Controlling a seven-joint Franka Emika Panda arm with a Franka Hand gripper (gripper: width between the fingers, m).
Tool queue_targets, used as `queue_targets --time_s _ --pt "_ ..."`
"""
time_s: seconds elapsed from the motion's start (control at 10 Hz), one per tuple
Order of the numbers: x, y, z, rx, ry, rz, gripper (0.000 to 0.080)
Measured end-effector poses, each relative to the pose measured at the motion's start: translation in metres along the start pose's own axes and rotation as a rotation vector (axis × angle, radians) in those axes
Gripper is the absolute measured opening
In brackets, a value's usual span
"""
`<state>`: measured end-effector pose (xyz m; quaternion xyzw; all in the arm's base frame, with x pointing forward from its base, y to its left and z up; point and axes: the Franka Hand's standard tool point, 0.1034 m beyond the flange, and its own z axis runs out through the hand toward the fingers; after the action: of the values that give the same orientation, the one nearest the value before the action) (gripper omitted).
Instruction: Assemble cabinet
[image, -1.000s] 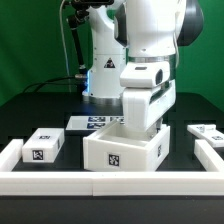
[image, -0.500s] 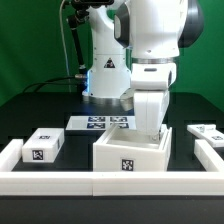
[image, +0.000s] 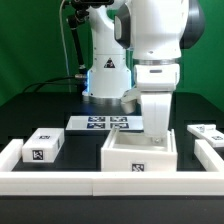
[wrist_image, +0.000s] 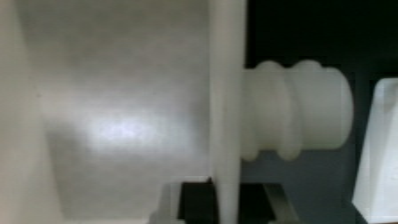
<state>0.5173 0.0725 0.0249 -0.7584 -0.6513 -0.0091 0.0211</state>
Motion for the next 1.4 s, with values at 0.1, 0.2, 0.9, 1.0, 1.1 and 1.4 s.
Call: queue_targets --time_s 0.1,0.2,0.9,1.0,1.1,1.4 --pt "0.005 0.000 0.000 -0.001 -0.001 -0.018 0.0036" --pt "0.012 -0.001 0.001 0.000 0.000 -0.033 0.0036" --pt "0.044 -0.003 0.001 0.021 -0.001 -0.067 0.0036" --pt "0.044 -0.003 0.001 0.021 -0.001 -0.059 0.0036" --pt "0.044 -0.003 0.001 0.021 -0.001 -0.059 0.0036" --pt "0.043 -0.003 0.001 0.021 -0.002 -0.057 0.0367"
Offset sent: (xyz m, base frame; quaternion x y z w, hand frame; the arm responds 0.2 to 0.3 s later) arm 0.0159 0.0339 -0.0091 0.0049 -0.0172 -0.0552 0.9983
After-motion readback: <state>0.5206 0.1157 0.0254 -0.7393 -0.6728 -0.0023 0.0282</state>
